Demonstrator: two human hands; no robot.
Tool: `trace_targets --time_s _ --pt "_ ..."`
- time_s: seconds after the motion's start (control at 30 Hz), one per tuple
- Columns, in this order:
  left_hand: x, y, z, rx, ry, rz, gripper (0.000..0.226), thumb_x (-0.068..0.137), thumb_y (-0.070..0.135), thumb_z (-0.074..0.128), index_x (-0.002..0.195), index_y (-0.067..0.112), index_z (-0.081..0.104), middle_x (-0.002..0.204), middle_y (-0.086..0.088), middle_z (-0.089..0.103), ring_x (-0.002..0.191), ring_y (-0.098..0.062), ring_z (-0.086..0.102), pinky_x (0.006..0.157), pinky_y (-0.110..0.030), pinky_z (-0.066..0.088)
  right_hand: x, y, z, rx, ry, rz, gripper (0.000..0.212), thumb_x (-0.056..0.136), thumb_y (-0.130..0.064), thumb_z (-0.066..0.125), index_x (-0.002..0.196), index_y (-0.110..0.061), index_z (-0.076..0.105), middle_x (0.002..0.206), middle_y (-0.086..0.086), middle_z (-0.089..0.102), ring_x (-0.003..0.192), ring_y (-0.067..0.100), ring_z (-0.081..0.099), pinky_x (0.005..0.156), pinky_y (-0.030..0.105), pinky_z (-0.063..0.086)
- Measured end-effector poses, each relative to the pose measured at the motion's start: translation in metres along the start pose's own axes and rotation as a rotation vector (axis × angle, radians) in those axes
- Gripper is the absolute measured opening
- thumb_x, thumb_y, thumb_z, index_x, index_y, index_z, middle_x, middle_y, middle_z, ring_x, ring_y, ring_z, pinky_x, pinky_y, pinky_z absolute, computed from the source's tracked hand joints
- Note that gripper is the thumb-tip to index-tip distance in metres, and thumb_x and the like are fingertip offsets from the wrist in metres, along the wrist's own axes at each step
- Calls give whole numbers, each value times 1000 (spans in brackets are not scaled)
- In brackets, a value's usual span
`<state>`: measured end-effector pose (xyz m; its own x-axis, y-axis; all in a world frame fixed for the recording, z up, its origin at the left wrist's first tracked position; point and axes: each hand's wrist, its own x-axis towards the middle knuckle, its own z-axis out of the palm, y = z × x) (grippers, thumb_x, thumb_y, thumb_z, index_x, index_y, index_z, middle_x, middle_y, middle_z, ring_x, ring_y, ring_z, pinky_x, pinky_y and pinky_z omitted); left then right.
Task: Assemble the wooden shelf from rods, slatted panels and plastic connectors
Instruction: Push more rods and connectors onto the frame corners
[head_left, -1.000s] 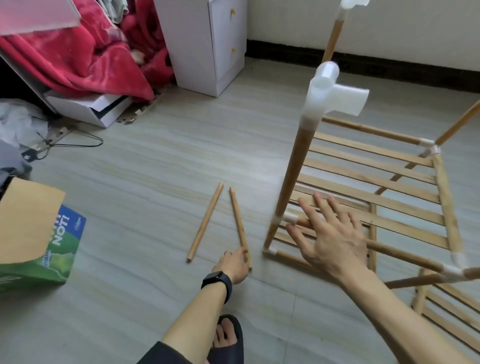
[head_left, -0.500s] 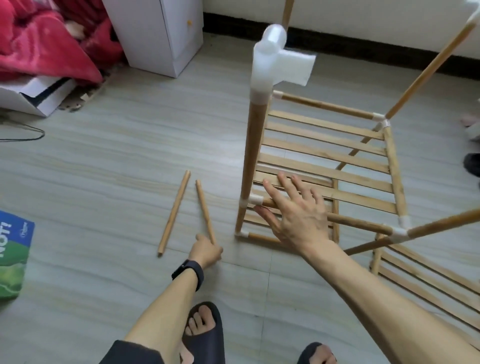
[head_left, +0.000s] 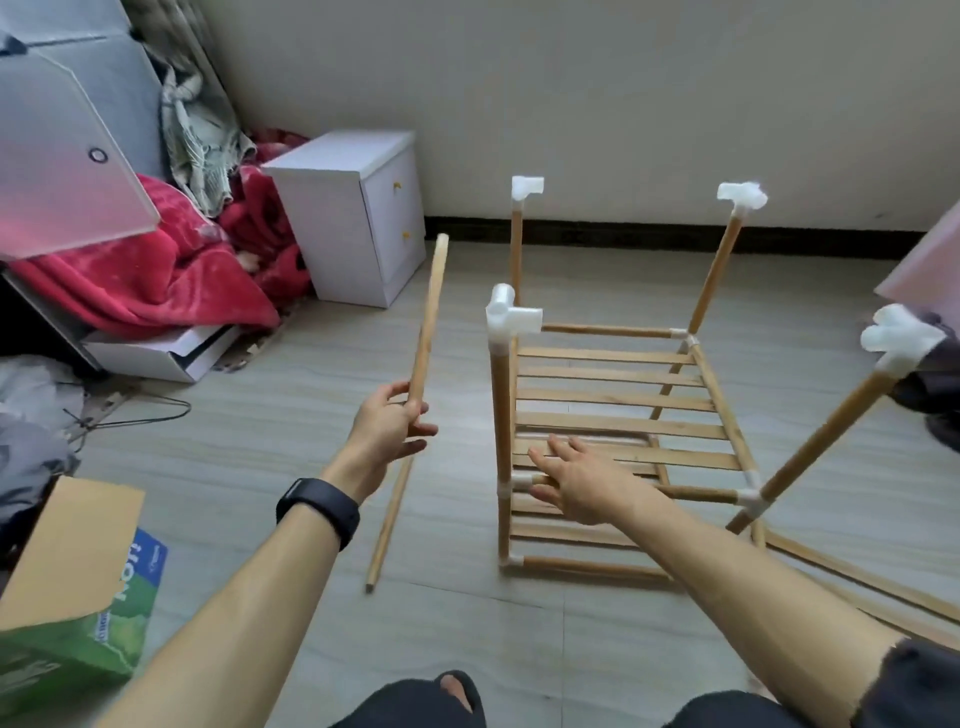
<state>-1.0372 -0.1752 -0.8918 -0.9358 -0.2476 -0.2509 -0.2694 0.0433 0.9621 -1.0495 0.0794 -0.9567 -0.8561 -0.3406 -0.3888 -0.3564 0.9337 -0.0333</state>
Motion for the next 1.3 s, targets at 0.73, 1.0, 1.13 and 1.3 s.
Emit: trace_targets --time_s 0.73,1.0,1.13,1.3 --pt "-86 130 79 11 5 539 37 97 47 53 129 29 52 118 10 55 106 -3 55 76 -19 42 -133 8 -151 2268 770 122 31 102 -41 54 92 -14 64 58 -4 52 48 9 49 48 21 44" --pt "-63 96 88 63 -149 451 31 104 40 36 111 18 56 89 -8 65 67 -15 66 62 -28 53 -132 7 -138 2228 855 275 32 103 -39 48 84 -16 61 56 -4 47 50 9 45 54 25 41" --pt "-56 93 84 -6 -86 443 24 106 29 37 103 14 55 59 8 54 54 -10 53 56 -26 50 -132 13 -135 2224 897 286 32 102 -36 48 85 -14 65 55 -4 47 50 10 44 53 25 40" --pt "-56 92 86 -13 -83 453 24 104 30 38 101 14 55 67 2 50 56 -7 48 56 -26 47 -130 12 -130 2208 861 242 31 101 -35 49 86 -14 65 58 -3 48 52 10 46 52 24 41"
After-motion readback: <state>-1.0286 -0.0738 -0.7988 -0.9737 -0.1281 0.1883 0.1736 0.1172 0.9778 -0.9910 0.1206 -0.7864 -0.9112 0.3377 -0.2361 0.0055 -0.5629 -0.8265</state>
